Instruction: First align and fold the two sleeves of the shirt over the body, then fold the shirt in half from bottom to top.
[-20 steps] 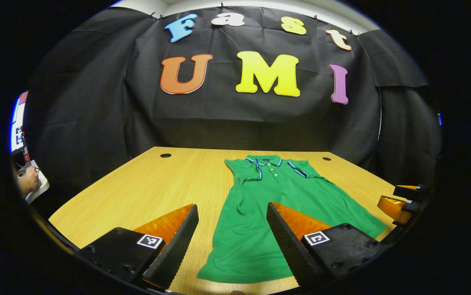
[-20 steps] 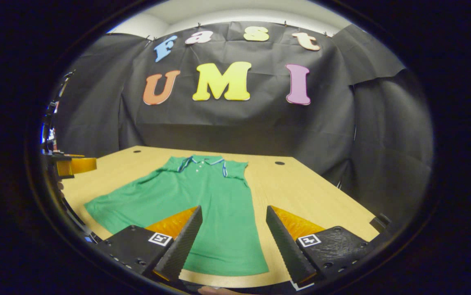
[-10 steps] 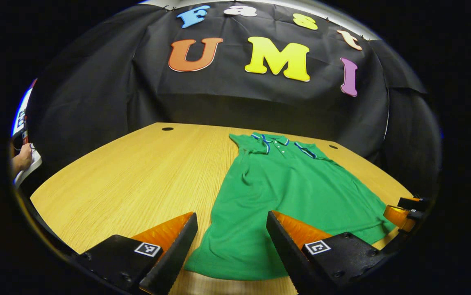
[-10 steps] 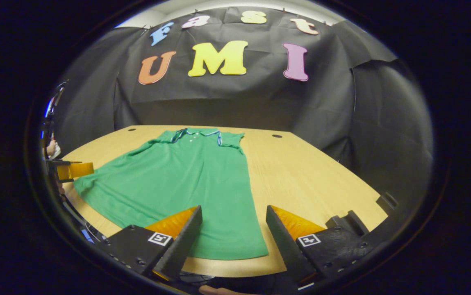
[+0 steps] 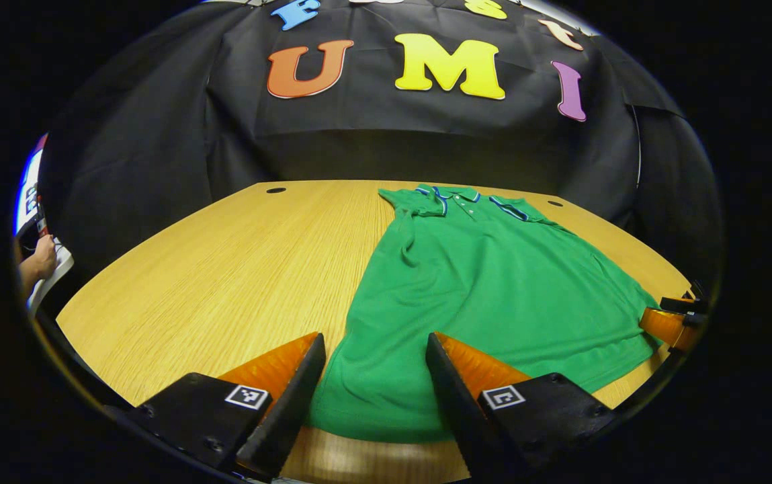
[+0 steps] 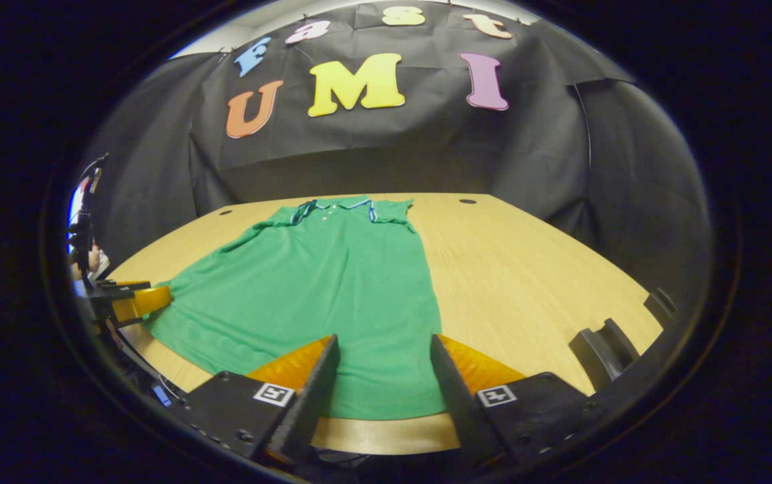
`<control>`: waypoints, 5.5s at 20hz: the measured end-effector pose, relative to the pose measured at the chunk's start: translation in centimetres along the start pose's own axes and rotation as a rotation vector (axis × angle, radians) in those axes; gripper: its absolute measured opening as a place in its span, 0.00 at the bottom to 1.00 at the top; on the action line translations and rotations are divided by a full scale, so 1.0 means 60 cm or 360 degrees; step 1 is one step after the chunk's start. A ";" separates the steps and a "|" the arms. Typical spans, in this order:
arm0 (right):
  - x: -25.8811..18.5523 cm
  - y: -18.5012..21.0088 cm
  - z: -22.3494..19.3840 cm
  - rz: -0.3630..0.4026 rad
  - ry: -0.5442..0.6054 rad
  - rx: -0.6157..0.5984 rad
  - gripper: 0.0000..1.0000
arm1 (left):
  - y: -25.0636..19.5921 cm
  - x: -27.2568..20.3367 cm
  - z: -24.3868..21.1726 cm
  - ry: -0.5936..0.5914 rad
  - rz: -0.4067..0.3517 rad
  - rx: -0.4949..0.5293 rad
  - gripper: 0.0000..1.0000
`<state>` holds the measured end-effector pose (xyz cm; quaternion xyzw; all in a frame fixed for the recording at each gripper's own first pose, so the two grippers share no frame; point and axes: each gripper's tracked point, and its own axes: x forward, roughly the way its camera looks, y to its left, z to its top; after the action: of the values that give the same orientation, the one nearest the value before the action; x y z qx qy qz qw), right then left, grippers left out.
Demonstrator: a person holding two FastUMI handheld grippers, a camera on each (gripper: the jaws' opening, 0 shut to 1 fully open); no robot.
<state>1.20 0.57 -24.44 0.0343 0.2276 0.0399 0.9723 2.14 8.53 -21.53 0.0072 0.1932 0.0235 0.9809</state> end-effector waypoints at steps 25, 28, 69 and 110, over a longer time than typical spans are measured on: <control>-0.022 0.024 0.108 0.0134 -0.0188 -0.0132 0.00 | -0.070 -0.039 0.137 -0.0270 -0.0180 0.0026 0.06; -0.024 0.030 0.157 0.0156 -0.0250 -0.0106 0.00 | -0.059 -0.041 0.172 -0.0315 -0.0167 0.0008 0.06; 0.637 0.061 0.558 0.0123 -0.0246 -0.0029 0.00 | -0.030 0.563 0.495 -0.0250 -0.0141 0.0120 0.06; -0.017 0.074 0.512 -0.0072 -0.0605 -0.0399 0.95 | -0.155 0.011 0.461 -0.0560 -0.0068 0.0125 1.00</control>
<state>13.68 3.40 3.87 -0.0850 0.0342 0.0388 0.9950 13.64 -0.86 3.62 0.0454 0.0194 -0.0065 0.9988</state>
